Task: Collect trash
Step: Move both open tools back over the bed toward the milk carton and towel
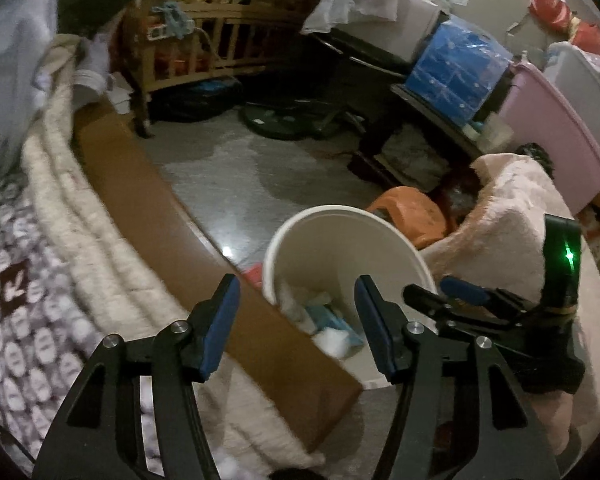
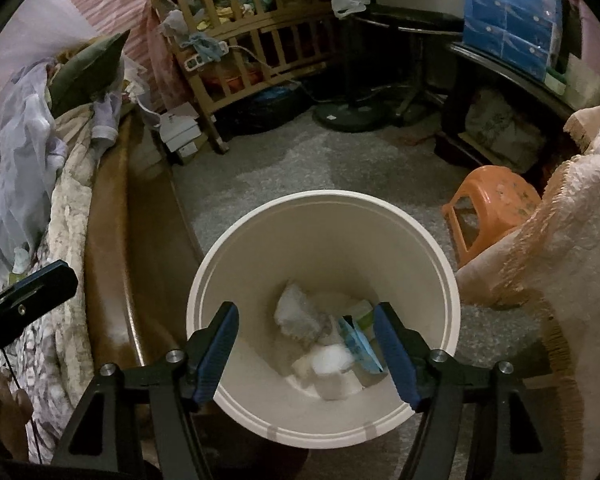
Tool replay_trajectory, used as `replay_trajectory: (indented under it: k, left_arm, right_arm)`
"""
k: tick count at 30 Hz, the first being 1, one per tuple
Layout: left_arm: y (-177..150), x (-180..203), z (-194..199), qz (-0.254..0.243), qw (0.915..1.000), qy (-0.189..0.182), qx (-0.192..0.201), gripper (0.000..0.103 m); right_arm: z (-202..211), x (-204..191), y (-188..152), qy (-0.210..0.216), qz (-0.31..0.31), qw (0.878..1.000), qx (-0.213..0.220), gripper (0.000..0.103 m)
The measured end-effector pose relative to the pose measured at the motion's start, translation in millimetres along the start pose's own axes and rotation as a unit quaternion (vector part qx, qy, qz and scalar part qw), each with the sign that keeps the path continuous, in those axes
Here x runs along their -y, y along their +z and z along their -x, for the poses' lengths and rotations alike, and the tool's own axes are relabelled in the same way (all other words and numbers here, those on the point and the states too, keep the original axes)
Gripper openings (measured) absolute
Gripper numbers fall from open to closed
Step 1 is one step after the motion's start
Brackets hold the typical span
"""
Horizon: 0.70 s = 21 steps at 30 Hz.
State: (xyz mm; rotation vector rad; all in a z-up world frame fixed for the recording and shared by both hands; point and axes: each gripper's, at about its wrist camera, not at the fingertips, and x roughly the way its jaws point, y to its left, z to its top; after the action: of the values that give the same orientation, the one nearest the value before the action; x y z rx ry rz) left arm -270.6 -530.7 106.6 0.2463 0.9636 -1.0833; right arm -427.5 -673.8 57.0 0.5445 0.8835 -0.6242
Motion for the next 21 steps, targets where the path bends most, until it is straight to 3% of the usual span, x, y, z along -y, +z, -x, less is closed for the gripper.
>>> replay_trajectory:
  k: [8, 21]
  left_arm:
    - [-11, -26, 18, 0.002, 0.9987, 0.05, 0.01, 0.058]
    - [-35, -85, 61, 0.048, 0.9909, 0.122, 0.03, 0.058]
  right_arm:
    - [0, -26, -4, 0.007, 0.022, 1.0, -0.004, 0.067]
    - [11, -101, -10, 0.033, 0.081, 0.996, 0.01, 0.067]
